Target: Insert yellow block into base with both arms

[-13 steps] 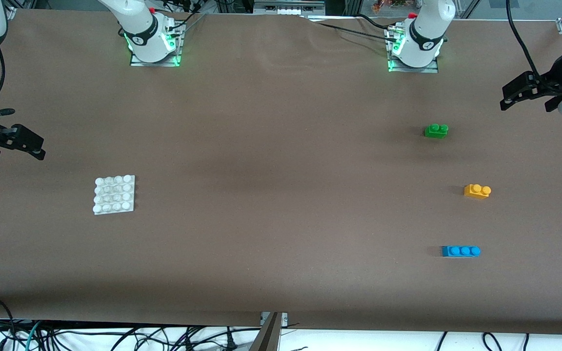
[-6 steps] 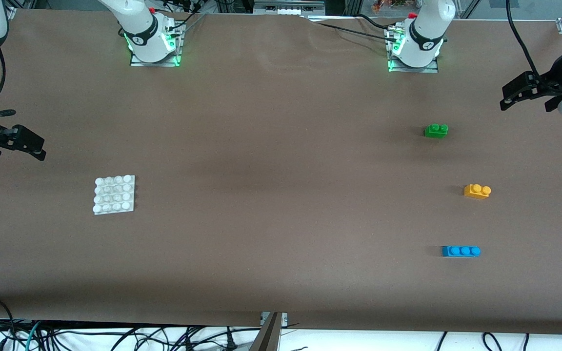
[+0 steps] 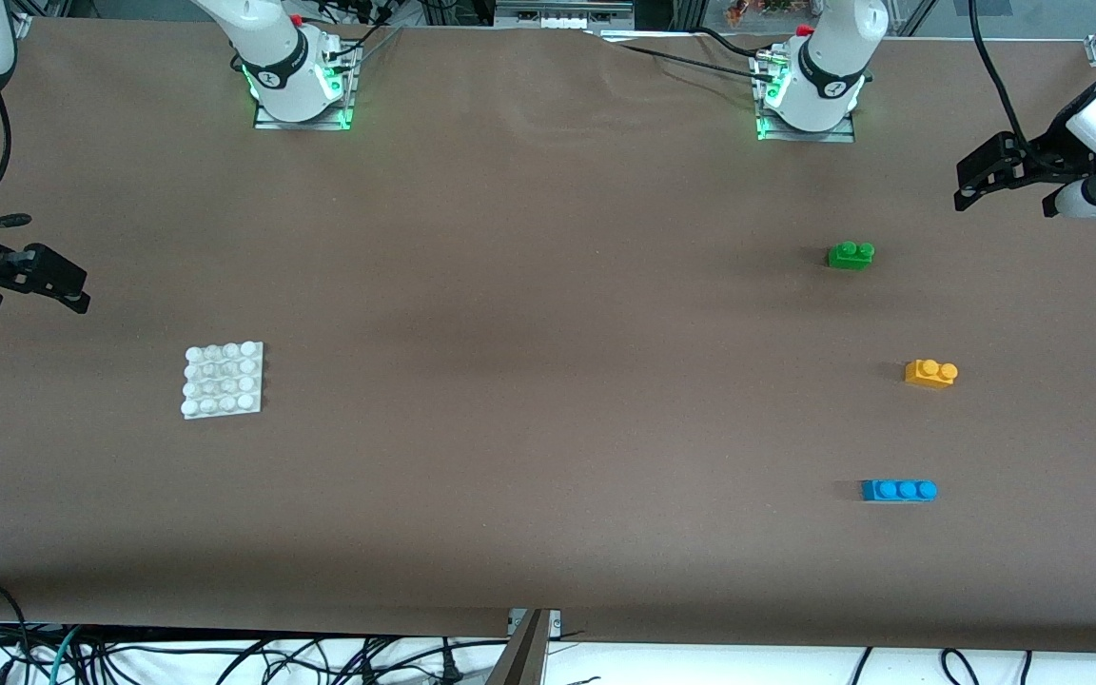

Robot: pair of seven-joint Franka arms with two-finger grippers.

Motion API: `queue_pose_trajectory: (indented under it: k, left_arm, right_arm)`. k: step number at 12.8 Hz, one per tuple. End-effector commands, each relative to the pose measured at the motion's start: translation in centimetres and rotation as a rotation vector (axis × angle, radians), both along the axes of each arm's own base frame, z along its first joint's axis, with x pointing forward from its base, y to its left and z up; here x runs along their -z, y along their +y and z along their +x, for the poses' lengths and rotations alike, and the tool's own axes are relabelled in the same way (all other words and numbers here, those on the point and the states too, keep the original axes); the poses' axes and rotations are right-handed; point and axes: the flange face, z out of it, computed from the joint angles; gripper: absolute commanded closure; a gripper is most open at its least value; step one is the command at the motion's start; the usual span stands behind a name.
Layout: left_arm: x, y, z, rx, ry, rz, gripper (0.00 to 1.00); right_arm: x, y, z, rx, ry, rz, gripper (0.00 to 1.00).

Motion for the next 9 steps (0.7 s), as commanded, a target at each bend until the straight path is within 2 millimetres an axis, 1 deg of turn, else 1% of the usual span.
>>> queue_pose_trajectory:
  k: [1, 3, 9]
  left_arm:
    - [-0.9, 0.0, -0.4, 0.004, -0.001, 0.000, 0.00]
    - [-0.8, 0.7, -0.3, -0.008, 0.002, 0.000, 0.00]
    - [-0.4, 1.6, -0.3, -0.025, 0.019, 0.001, 0.00]
  right_arm:
    - [-0.1, 0.0, -0.2, 0.008, -0.001, -0.001, 0.01]
    - [-0.1, 0.0, -0.2, 0.010, -0.001, 0.000, 0.01]
    - [-0.1, 0.1, -0.2, 0.008, -0.001, 0.000, 0.01]
